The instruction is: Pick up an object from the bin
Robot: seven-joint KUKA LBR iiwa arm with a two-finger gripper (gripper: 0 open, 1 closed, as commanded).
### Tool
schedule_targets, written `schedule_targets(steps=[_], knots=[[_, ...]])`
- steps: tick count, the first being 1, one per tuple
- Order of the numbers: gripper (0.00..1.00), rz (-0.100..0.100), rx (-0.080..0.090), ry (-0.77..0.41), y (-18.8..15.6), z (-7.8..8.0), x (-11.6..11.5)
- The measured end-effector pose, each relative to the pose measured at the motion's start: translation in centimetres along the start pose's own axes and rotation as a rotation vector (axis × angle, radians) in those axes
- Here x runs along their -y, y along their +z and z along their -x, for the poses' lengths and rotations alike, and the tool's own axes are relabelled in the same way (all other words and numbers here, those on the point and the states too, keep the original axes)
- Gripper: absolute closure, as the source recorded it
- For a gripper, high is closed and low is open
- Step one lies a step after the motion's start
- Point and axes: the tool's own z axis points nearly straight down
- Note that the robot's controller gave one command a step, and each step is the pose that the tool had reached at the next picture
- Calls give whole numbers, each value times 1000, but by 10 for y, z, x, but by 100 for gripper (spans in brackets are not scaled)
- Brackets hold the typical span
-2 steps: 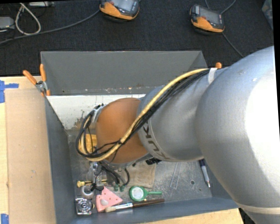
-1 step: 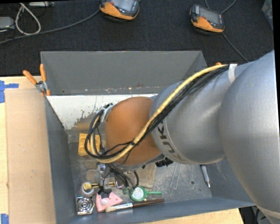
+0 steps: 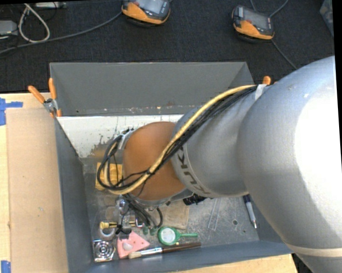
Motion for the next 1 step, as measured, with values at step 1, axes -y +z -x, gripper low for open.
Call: schedule_targets(steps=[1], knots=[[100, 4, 8, -44, -118, 2, -11]])
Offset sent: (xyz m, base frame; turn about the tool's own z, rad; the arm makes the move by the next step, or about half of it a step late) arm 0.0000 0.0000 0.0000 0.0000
